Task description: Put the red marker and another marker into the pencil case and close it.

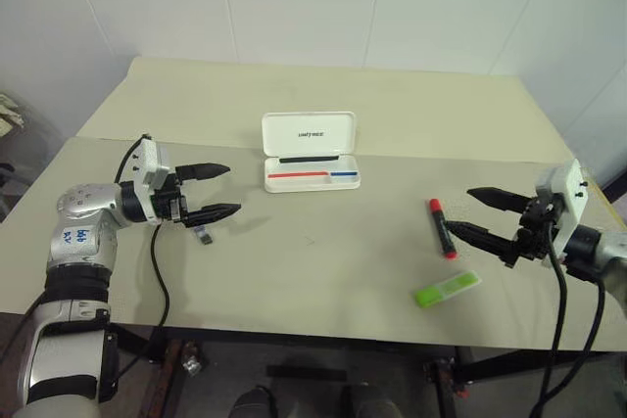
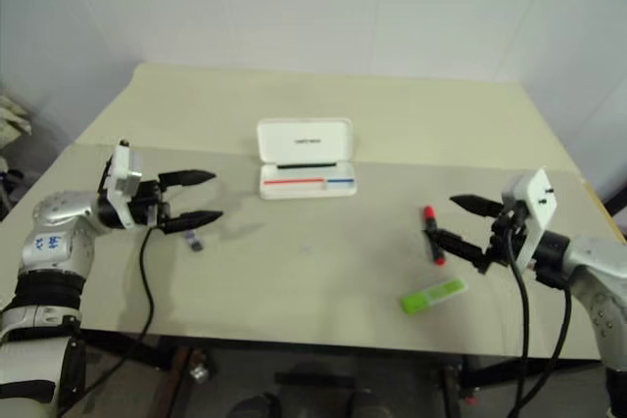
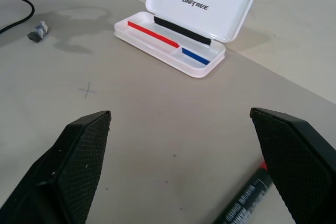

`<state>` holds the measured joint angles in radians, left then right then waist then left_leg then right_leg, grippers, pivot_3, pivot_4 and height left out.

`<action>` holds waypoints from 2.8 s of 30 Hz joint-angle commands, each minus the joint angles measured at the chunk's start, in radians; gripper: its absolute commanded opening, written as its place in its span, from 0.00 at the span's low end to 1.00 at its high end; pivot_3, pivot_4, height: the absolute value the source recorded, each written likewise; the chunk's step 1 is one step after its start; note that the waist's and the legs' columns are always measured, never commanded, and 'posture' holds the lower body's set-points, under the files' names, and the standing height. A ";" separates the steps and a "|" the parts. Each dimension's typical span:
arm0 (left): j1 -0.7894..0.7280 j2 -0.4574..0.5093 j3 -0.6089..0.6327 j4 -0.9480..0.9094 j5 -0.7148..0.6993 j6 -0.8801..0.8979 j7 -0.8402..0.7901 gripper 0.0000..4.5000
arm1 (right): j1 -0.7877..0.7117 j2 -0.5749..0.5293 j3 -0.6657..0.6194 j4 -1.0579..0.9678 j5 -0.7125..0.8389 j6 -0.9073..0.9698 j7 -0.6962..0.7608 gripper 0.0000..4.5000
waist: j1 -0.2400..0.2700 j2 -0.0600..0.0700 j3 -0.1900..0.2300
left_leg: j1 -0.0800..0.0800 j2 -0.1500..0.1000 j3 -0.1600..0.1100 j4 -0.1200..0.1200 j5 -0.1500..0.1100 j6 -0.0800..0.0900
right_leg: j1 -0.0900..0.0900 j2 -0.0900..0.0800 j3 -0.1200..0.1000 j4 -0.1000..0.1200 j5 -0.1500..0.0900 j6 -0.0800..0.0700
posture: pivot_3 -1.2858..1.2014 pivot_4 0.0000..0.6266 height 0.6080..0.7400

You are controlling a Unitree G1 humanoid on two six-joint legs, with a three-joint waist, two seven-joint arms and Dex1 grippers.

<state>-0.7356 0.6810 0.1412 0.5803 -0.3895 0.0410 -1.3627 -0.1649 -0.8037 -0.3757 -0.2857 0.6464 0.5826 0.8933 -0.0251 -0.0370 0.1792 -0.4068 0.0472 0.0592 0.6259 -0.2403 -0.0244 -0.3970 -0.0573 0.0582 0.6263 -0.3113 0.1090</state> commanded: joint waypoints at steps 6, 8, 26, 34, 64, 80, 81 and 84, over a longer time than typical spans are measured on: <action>-0.102 -0.008 -0.012 0.099 0.038 -0.061 -0.008 0.99 | -0.014 0.058 0.027 -0.056 -0.042 -0.083 -0.074 1.00 | -0.004 0.000 0.000 | 0.000 0.000 0.000 0.001 0.000 0.000 | 0.000 0.001 0.000 0.001 0.000 0.000 | 0.52 0.24 1.00; -0.143 -0.028 -0.031 0.154 0.074 -0.093 0.013 0.99 | -0.025 0.070 0.036 -0.067 -0.044 -0.080 -0.093 1.00 | -0.003 0.001 0.000 | 0.000 0.001 0.000 0.001 0.000 0.000 | 0.000 0.001 0.000 0.001 0.000 0.000 | 0.52 0.24 1.00; -0.478 -0.191 -0.157 0.706 0.375 -0.250 0.226 0.99 | -0.022 0.136 0.043 -0.094 -0.101 -0.158 -0.191 1.00 | 0.001 0.000 0.002 | -0.002 0.000 0.000 0.002 -0.001 0.000 | -0.001 0.003 0.000 -0.001 0.000 0.003 | 0.52 0.24 1.00; -0.542 -0.253 -0.183 0.761 0.487 -0.214 0.381 0.99 | 0.094 0.141 -0.007 -0.186 -0.087 -0.126 -0.254 1.00 | 0.000 -0.001 0.002 | -0.002 0.000 0.000 0.004 -0.002 0.001 | -0.001 0.003 0.001 0.000 0.000 0.004 | 0.52 0.24 1.00; -0.579 -0.327 -0.306 0.793 0.746 -0.157 0.491 0.99 | 0.195 0.153 -0.031 -0.247 -0.071 -0.127 -0.320 1.00 | 0.002 -0.001 0.003 | -0.002 0.000 0.000 0.004 -0.003 0.000 | -0.001 0.004 0.001 0.000 0.000 0.004 | 0.52 0.24 1.00; -0.625 -0.303 -0.302 0.788 0.751 -0.195 0.529 0.99 | 0.218 0.160 -0.051 -0.263 -0.070 -0.122 -0.334 1.00 | 0.001 -0.002 0.003 | -0.002 0.000 0.000 0.004 -0.003 0.000 | 0.000 0.005 0.002 0.000 0.000 0.005 | 0.52 0.24 1.00; -0.625 -0.301 -0.300 0.788 0.750 -0.191 0.537 0.99 | 0.213 0.160 -0.049 -0.259 -0.070 -0.121 -0.334 1.00 | 0.001 -0.002 0.003 | -0.002 0.000 0.000 0.004 -0.003 0.000 | 0.000 0.005 0.002 0.000 0.000 0.005 | 0.52 0.24 1.00; -0.622 -0.299 -0.298 0.791 0.751 -0.176 0.560 0.99 | 0.197 0.158 -0.040 -0.247 -0.073 -0.121 -0.335 1.00 | 0.001 -0.002 0.003 | -0.002 0.000 0.000 0.004 -0.003 0.000 | 0.000 0.005 0.002 0.000 0.000 0.005 | 0.52 0.24 1.00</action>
<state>-1.3256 0.3709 -0.1693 1.3834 0.3615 -0.1383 -0.8203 0.0462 -0.6455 -0.3986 -0.5078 0.5627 0.4649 0.5744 -0.0239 -0.0385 0.1820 -0.4084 0.0474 0.0593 0.6301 -0.2433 -0.0248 -0.3971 -0.0526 0.0600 0.6267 -0.3116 0.1142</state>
